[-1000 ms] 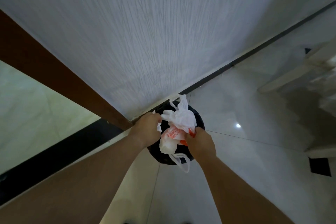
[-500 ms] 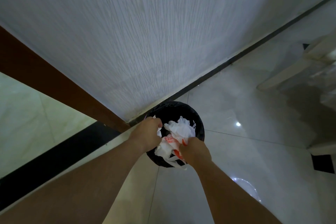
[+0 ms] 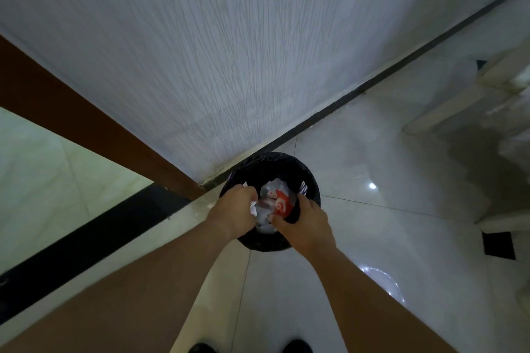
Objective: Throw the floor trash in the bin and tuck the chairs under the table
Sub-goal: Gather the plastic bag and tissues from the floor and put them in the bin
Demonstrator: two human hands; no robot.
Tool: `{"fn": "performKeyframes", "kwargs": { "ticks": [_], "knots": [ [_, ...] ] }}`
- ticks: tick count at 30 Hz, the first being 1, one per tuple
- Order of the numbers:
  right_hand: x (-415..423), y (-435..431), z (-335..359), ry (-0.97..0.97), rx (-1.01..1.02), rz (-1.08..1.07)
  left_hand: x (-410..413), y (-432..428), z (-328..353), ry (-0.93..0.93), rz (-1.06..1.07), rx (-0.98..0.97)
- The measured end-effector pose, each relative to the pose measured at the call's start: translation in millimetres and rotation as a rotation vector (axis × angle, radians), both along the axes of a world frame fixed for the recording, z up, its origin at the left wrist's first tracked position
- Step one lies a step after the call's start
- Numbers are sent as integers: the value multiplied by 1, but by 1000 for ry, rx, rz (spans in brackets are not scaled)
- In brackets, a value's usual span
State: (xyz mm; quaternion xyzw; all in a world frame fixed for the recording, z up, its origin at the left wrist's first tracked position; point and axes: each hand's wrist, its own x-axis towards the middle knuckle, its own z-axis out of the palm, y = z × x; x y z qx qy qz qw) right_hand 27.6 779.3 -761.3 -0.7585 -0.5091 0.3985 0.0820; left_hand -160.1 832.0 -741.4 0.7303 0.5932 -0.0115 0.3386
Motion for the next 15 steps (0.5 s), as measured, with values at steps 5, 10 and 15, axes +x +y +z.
{"fn": "performKeyframes", "kwargs": {
  "ticks": [5, 10, 15],
  "knots": [
    [17, -5, 22, -12, 4, 83, 15, -5, 11, -19, 29, -8],
    [26, -5, 23, 33, 51, 47, 28, 1, 8, 14, 39, 3],
    [34, -5, 17, 74, 68, 45, 37, 7, 2, 105, 6, -13]
  ]
}}
